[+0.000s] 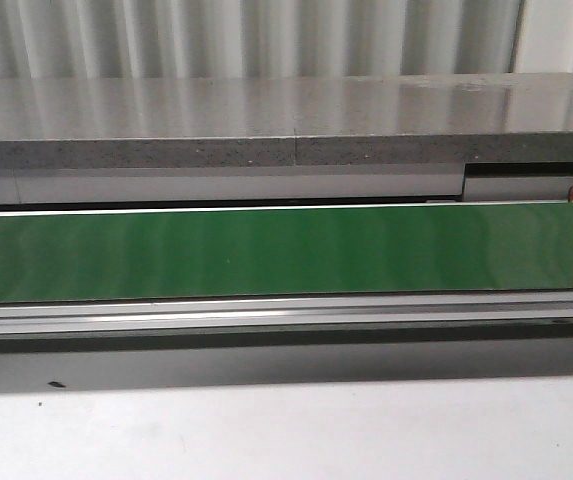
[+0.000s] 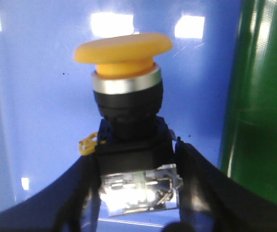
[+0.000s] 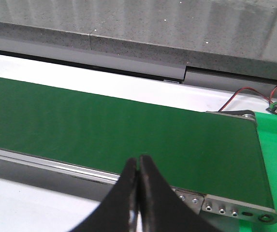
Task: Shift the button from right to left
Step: 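Lower the button into the blue tray and open the left gripper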
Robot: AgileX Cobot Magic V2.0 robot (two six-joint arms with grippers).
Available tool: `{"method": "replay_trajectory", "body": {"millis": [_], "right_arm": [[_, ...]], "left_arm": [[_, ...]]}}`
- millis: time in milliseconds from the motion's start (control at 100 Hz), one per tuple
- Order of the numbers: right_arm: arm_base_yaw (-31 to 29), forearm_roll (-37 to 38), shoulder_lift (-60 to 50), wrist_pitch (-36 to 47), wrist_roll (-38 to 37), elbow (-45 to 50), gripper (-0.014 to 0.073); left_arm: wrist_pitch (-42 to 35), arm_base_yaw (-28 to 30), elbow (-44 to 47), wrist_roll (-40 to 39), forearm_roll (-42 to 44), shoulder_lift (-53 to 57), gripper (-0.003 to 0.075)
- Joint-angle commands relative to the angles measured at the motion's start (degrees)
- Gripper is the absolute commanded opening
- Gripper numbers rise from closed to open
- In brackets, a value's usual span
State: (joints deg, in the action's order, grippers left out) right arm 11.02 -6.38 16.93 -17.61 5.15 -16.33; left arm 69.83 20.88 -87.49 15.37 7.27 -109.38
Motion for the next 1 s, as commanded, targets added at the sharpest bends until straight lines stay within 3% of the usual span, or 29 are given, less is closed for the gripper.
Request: {"method": "replay_trajectory", "body": {"millis": [0,190,550,820,990], "right_arm": [[0.2,0.7,0.4,4.4,0.5,-1.5,-0.0068],[0.2,0.7,0.4,4.4,0.5,-1.5,-0.0068],[0.2,0.7,0.4,4.4,0.5,-1.5,-0.0068],[0.2,0.7,0.4,4.4,0.5,-1.5,-0.0068],[0.2,0.7,0.4,4.4,0.5,-1.5,-0.0068]], "left_arm": [[-1.2,0.4,-1.7,1.1,0.8,0.7,0.0105],[-2.0,0.4,-1.7,3.0,2.4,-2.9,0.0132],[-2.3,0.4,-1.7,3.2,2.7,-4.9,0.0435],[-2.6,0.4,-1.7,3.2,-0.7,-3.8,0.0427],[-6.6,0.3,-1.7,-0.4,-6.7,0.3,0.0277]]}}
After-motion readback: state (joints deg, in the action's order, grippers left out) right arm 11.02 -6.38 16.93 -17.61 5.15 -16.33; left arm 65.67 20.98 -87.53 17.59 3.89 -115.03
